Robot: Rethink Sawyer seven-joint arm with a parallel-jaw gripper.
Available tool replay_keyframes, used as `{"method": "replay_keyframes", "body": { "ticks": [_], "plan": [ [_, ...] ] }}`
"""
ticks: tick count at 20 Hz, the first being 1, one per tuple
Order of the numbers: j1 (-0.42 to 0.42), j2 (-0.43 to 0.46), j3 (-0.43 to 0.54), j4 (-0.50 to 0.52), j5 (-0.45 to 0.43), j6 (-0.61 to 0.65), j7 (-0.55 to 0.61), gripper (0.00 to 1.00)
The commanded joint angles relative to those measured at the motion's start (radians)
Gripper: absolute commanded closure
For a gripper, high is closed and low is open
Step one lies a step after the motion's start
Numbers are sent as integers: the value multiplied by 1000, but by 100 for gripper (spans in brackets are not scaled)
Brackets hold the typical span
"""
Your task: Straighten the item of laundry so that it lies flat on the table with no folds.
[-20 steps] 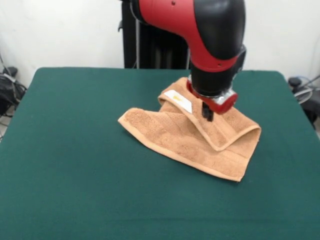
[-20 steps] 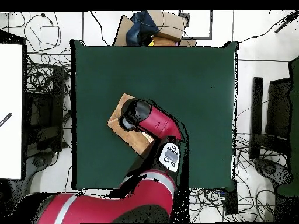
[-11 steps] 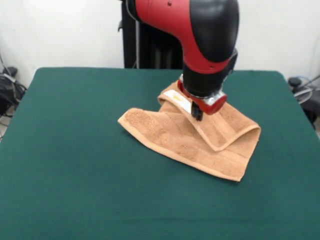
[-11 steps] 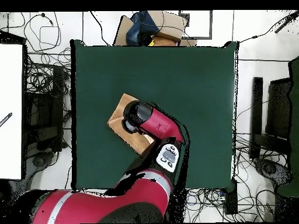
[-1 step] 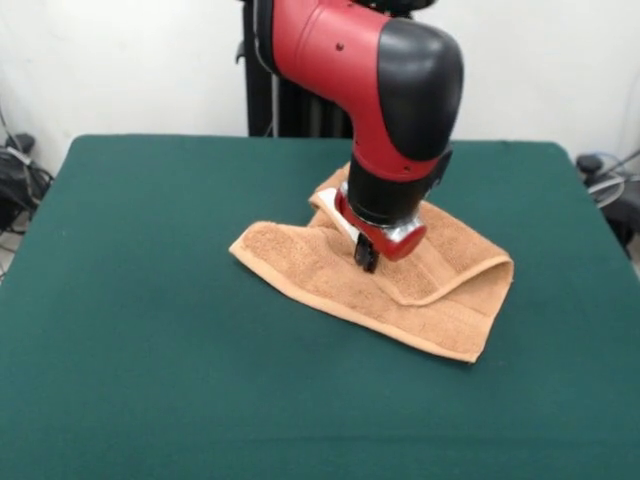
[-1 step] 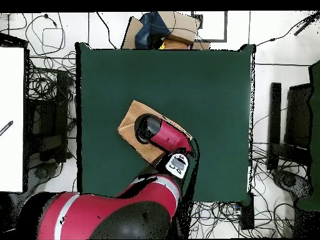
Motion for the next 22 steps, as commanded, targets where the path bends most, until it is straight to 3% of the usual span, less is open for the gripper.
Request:
{"method": "replay_keyframes", "body": {
  "ticks": [1,13,22],
  "plan": [
    [-4,124,57,9,2,-182,221,100],
    [-31,-61,24,48,0,78,200,100],
    [-92,-160,25,75,-33,153,142,100]
  ]
}}
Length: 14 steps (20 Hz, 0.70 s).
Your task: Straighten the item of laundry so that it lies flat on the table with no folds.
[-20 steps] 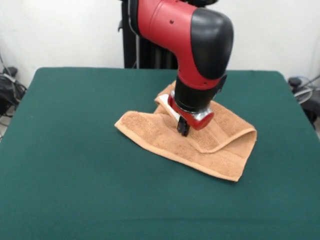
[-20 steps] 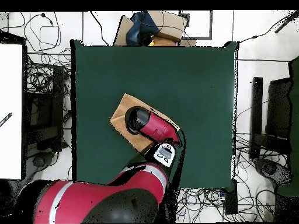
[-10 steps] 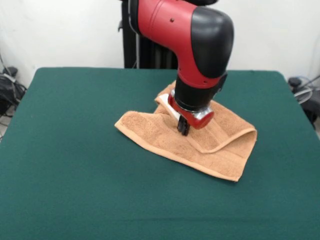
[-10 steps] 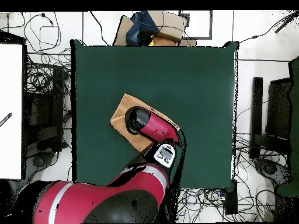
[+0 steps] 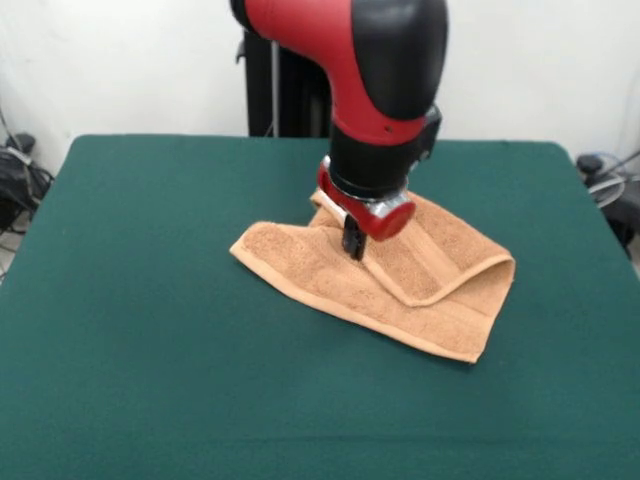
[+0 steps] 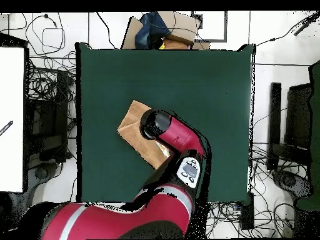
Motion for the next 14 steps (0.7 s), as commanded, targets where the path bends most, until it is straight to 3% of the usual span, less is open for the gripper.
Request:
{"method": "replay_keyframes", "body": {
  "ticks": [1,10,14],
  "plan": [
    [-47,-46,40,71,-32,74,135,100],
    [-71,112,129,74,-50,-229,135,100],
    [-94,143,180,82,-43,-311,142,100]
  ]
}}
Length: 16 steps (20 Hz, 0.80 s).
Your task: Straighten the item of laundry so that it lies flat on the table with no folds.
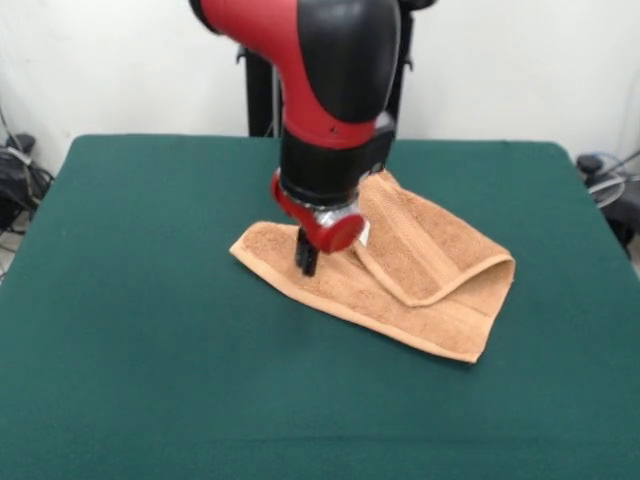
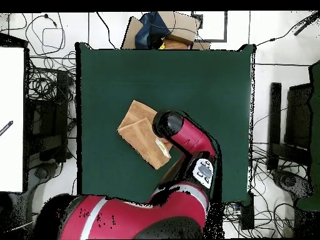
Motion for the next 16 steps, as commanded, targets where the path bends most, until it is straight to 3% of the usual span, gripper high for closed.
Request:
{"method": "replay_keyframes", "body": {
  "ticks": [1,10,16],
  "plan": [
    [-19,127,160,74,-37,-160,152,100],
    [7,142,155,59,-1,-151,182,100],
    [-12,91,183,96,9,-106,181,100]
  ]
}}
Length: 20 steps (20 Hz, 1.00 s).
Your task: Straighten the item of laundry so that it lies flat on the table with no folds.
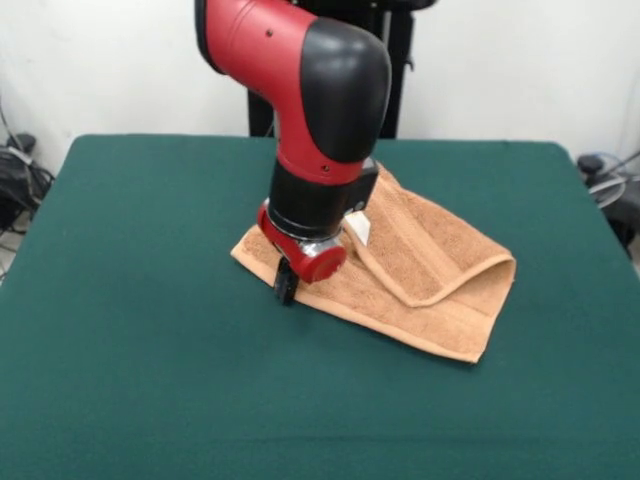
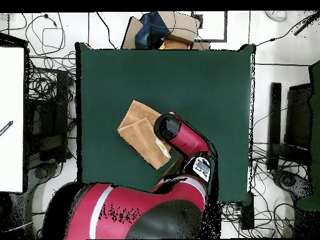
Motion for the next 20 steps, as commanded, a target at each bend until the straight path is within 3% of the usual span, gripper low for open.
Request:
{"method": "replay_keyframes", "body": {
  "ticks": [1,6,14,20],
  "plan": [
    [-16,4,179,103,10,73,176,100],
    [-93,-72,251,153,4,131,127,100],
    [-32,-137,156,67,-18,398,186,100],
    [-81,-69,253,110,19,197,140,100]
  ]
}}
